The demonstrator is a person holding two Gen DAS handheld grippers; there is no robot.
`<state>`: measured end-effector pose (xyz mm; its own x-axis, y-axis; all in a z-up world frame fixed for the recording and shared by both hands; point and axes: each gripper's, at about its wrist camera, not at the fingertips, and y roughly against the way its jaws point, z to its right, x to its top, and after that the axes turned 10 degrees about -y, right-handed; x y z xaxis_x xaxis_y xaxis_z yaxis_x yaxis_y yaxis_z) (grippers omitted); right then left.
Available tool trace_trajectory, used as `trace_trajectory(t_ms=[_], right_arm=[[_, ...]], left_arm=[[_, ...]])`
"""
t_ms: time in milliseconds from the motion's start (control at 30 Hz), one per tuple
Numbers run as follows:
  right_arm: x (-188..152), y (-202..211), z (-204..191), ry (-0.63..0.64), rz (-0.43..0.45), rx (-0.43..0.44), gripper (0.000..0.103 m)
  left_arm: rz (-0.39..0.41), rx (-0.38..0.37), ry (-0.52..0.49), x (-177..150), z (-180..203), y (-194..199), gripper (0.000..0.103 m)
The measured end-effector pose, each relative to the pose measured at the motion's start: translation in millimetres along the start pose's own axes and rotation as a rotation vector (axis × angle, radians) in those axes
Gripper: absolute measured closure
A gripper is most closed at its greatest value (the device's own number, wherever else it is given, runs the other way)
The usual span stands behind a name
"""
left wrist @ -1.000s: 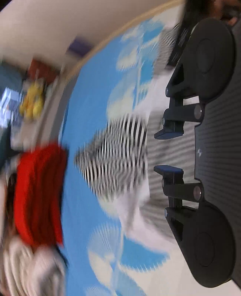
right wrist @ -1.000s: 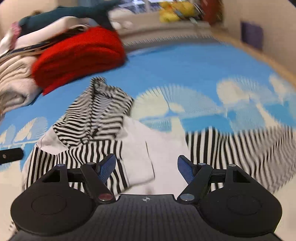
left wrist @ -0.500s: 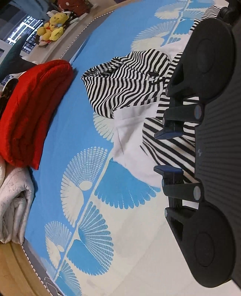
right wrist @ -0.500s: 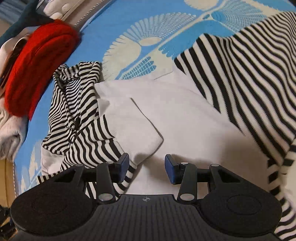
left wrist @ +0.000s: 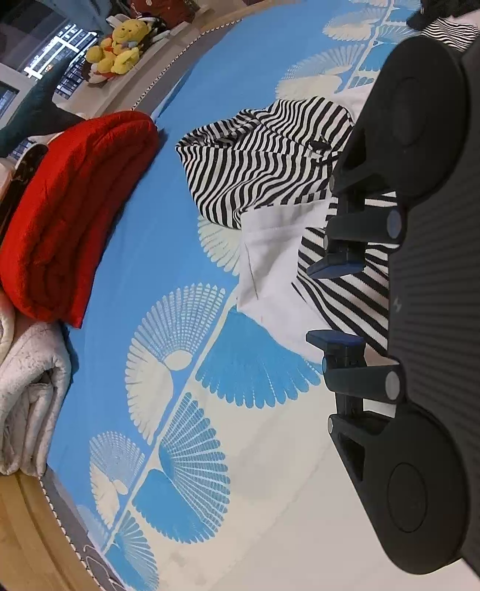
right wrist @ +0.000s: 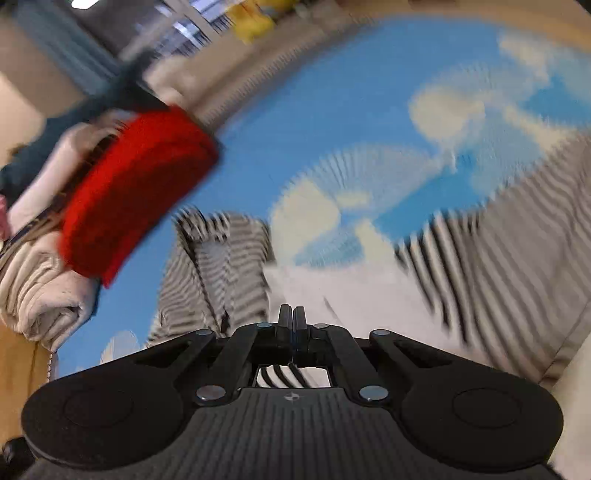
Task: Fold small clothes
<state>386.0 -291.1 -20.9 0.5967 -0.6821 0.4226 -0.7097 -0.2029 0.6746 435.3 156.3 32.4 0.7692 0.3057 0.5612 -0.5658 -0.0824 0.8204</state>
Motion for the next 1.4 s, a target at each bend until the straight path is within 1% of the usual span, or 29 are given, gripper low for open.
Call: trace_trajectory(t_ms=[33, 67, 100, 167, 200, 233, 300, 433, 467, 500, 533, 567, 600, 700, 767, 833, 867, 900, 933, 1033, 1067, 1100, 1133, 1200, 1233, 1267, 1300, 1333, 1400], right_arm=[[0.7, 7.4, 1.4, 0.014, 0.025, -0.015, 0.103], [1.4, 8.8, 6.6, 0.009, 0.029, -0.037, 0.103], [2.2, 4.7, 13.6, -0.009, 0.014, -0.061, 0.100], [2.1, -19.4, 32.8, -0.083, -0.083, -0.080, 0.097], [-0.1, -31.9, 40.8, -0.127, -0.130, -0.088, 0.092], [-2.8, -45.4, 49.3, -0.174, -0.174, -0.098, 0.082], [-7.9, -62.0, 57.9, -0.212, -0.208, -0.113, 0.071], [-14.1, -90.0, 66.9, -0.268, -0.252, -0.141, 0.066], [-16.7, -96.1, 68.9, -0.298, -0.270, -0.146, 0.066], [-17.8, -99.4, 67.8, -0.308, -0.265, -0.139, 0.067], [-19.8, -100.5, 64.4, -0.288, -0.256, -0.132, 0.072], [-20.4, -101.5, 58.0, -0.244, -0.243, -0.122, 0.085], [-22.9, -101.2, 52.1, -0.211, -0.226, -0.116, 0.101], [-18.9, -75.5, 37.1, -0.166, -0.154, -0.100, 0.101], [-16.3, -47.3, 23.2, -0.146, -0.105, -0.063, 0.101], [-17.0, -11.0, 11.1, -0.094, -0.041, -0.016, 0.101], [-18.3, 2.8, 11.2, -0.080, -0.018, -0.021, 0.101], [-19.5, 11.2, 16.5, -0.081, -0.011, -0.062, 0.101], [-20.5, 12.3, 24.8, -0.089, -0.021, -0.130, 0.101], [-22.3, -4.2, 58.1, -0.149, -0.112, -0.374, 0.099], [-21.7, -3.9, 64.1, -0.163, -0.098, -0.414, 0.098], [-22.1, -3.8, 62.5, -0.148, -0.067, -0.414, 0.098], [-20.3, 0.3, 56.9, -0.109, -0.024, -0.378, 0.098], [-18.9, 2.6, 43.9, -0.059, 0.010, -0.271, 0.098], [-19.4, -0.2, 41.0, -0.050, -0.009, -0.212, 0.097], [-18.5, -6.9, 42.0, -0.045, -0.054, -0.166, 0.094], [-18.9, -18.2, 43.3, -0.040, -0.120, -0.137, 0.089], [-22.2, -31.2, 47.8, -0.045, -0.190, -0.151, 0.082], [-28.9, -50.8, 61.4, -0.044, -0.294, -0.248, 0.073]], left_arm=[[0.003, -0.002, -0.001, -0.5, 0.2, 0.5, 0.069], [0.002, -0.001, -0.002, -1.1, 0.2, 0.7, 0.069], [0.000, 0.003, 0.000, -2.1, 0.4, 0.6, 0.069], [-0.004, 0.010, 0.004, -4.4, 0.4, 0.7, 0.069], [-0.005, 0.012, 0.005, -5.7, 0.5, 1.1, 0.069], [-0.006, 0.012, 0.003, -6.5, 1.3, 1.6, 0.069], [-0.005, 0.011, -0.001, -7.3, 2.1, 3.1, 0.069], [-0.004, 0.017, -0.004, -5.4, 2.0, 4.1, 0.069], [-0.005, 0.019, -0.001, -4.4, 1.4, 3.9, 0.069], [-0.005, 0.020, -0.001, -3.3, 1.1, 3.6, 0.069], [-0.005, 0.021, -0.004, -1.9, 0.8, 3.3, 0.069], [-0.003, 0.022, -0.008, -0.8, 0.5, 3.3, 0.069], [0.000, 0.024, -0.012, 0.1, -0.2, 3.4, 0.069], [0.002, 0.032, -0.017, 1.8, -4.7, 5.1, 0.069], [0.006, 0.030, -0.023, 2.0, -7.5, 7.9, 0.069], [0.014, 0.030, -0.053, 0.5, -6.6, 11.6, 0.069], [0.014, 0.026, -0.067, -0.9, -5.9, 12.9, 0.069], [0.012, 0.022, -0.077, -2.3, -5.1, 13.6, 0.069], [0.008, 0.017, -0.083, -4.3, -4.4, 13.6, 0.069], [-0.022, -0.004, -0.092, -11.8, -1.4, 9.4, 0.069], [-0.035, -0.014, -0.093, -14.2, 0.1, 7.0, 0.069], [-0.047, -0.022, -0.100, -17.4, 2.4, 4.5, 0.069], [-0.059, -0.032, -0.115, -21.3, 6.3, 1.5, 0.069], [-0.083, -0.058, -0.154, -29.9, 14.4, -4.7, 0.069], [-0.103, -0.078, -0.173, -36.4, 18.6, -9.8, 0.069], [-0.131, -0.100, -0.192, -43.5, 21.9, -16.0, 0.069], [-0.161, -0.118, -0.207, -51.0, 23.8, -22.9, 0.069], [-0.195, -0.131, -0.221, -60.2, 24.5, -31.2, 0.069], [-0.279, -0.119, -0.248, -79.2, 23.7, -50.2, 0.069]])
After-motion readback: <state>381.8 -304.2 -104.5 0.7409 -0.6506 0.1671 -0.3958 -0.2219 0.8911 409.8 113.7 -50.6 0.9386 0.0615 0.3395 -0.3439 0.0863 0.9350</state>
